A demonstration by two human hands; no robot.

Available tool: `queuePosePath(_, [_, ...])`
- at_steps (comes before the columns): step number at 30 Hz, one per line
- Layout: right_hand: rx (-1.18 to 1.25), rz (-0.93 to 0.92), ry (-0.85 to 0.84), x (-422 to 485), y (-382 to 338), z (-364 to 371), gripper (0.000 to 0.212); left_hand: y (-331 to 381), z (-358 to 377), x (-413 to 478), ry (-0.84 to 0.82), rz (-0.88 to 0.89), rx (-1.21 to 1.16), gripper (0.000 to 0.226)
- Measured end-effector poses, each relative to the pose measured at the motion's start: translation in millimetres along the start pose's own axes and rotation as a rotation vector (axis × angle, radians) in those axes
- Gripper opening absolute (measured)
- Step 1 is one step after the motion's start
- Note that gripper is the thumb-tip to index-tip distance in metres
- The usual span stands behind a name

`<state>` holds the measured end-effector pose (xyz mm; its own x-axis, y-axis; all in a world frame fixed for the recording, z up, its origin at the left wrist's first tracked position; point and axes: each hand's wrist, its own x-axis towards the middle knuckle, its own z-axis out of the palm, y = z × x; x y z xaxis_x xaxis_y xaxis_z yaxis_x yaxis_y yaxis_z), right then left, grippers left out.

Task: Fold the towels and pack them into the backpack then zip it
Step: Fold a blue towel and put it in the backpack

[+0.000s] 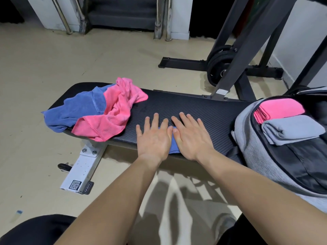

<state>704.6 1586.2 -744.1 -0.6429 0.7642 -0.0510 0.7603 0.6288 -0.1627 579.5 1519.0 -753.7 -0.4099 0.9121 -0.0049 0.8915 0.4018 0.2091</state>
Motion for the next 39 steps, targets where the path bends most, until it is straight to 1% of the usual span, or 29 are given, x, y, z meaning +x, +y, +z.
queuePosePath(4, [0.157,-0.115,-0.018,-9.2,16.3,-6.2,0.052,-2.4,-1.8,-0.2,0.014,0.028,-0.016,0.051])
queuePosePath(7, [0.271,-0.09,-0.07,-20.4,23.2,-18.4,0.049,-15.7,-8.6,-2.5,0.004,0.178,-0.072,0.056])
queuePosePath(9, [0.286,-0.052,-0.114,-23.4,23.4,-29.3,0.051,-28.2,-17.6,-6.8,0.004,0.283,-0.056,0.063])
queuePosePath(10, [0.274,-0.03,-0.126,-24.8,22.3,-34.0,0.052,-32.1,-22.2,-9.7,-0.001,0.3,-0.054,0.059])
queuePosePath(13, [0.207,0.024,-0.129,-27.8,18.9,-45.7,0.053,-28.2,-37.8,-17.9,0.008,0.261,-0.098,0.042])
queuePosePath(16, [0.108,0.036,-0.147,-36.8,13.9,-58.8,0.056,-14.3,-54.3,-27.7,-0.017,0.21,-0.143,0.039])
queuePosePath(19, [0.147,0.036,-0.132,-58.2,23.6,-83.2,0.053,3.0,-70.0,-34.9,-0.051,0.193,-0.275,0.038])
queuePosePath(23, [0.301,0.09,0.011,-100.1,62.8,-126.3,0.056,52.3,-95.0,-45.8,0.02,0.275,-0.381,0.034])
queuePosePath(26, [0.467,0.208,0.138,-134.9,103.4,-155.4,0.056,105.8,-110.5,-53.5,0.061,0.305,-0.445,0.037])
queuePosePath(28, [0.528,0.283,0.225,-153.6,133.3,-167.2,0.051,143.8,-115.4,-56.3,0.077,0.307,-0.532,0.04])
queuePosePath(31, [0.613,0.4,0.315,-177.8,176.8,-175.9,0.052,199.4,-112.2,-56.1,0.075,0.349,-0.62,0.044])
queuePosePath(35, [0.494,0.575,0.361,-198.7,228.1,-171.6,0.059,259.2,-91.7,-54.0,-0.058,0.4,-0.672,0.035])
queuePosePath(37, [0.433,0.631,0.359,-201.4,247.2,-164.2,0.061,277.8,-74.7,-54.1,-0.123,0.401,-0.646,0.036])
queuePosePath(39, [0.364,0.653,0.321,-198.9,261.8,-153.2,0.063,288.5,-55.1,-55.7,-0.166,0.406,-0.582,0.036])
